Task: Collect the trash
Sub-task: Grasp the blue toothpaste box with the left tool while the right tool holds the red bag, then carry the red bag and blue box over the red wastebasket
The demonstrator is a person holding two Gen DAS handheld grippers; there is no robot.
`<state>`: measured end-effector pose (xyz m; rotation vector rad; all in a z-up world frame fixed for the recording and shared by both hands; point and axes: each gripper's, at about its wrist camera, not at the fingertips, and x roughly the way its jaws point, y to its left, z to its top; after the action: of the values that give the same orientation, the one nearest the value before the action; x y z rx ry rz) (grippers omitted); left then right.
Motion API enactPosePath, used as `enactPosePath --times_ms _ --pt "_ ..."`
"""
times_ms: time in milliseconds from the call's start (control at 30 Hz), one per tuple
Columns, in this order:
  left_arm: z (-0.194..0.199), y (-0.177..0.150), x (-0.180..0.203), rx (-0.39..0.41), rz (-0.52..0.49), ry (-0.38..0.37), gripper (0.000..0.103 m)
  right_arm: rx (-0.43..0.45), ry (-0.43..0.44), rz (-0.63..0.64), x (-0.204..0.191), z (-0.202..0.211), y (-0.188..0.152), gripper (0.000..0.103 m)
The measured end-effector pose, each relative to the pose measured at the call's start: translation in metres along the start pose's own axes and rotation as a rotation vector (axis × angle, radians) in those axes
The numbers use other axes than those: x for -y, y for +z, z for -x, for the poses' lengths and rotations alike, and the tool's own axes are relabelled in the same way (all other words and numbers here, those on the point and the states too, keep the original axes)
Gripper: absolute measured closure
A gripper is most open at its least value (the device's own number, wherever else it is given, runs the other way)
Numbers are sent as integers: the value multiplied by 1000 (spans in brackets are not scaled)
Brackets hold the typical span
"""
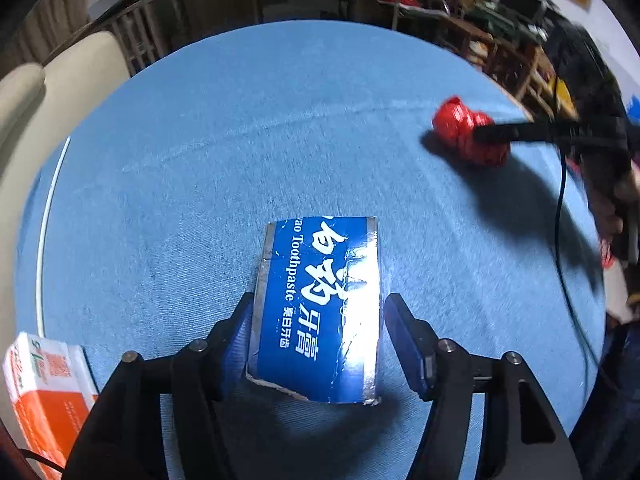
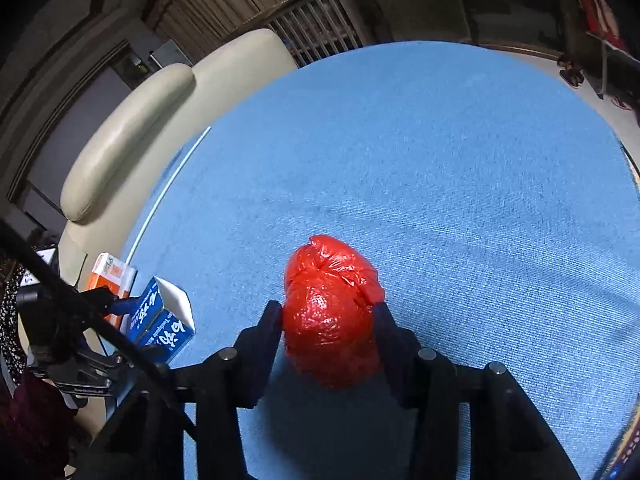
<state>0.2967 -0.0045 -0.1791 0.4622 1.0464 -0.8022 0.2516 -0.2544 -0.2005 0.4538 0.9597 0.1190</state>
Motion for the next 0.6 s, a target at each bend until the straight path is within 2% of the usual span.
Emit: enactPosePath --times_ms 167,333,467,600 --pt "6 0 6 17 40 35 43 18 22 -7 1 14 -11 57" --pt "22 2 28 60 73 80 43 59 46 -24 8 43 -30 57" --pt "39 8 66 105 58 206 43 97 60 -30 12 71 -43 57" --pt "56 7 110 158 4 285 43 140 73 -34 19 106 -60 57"
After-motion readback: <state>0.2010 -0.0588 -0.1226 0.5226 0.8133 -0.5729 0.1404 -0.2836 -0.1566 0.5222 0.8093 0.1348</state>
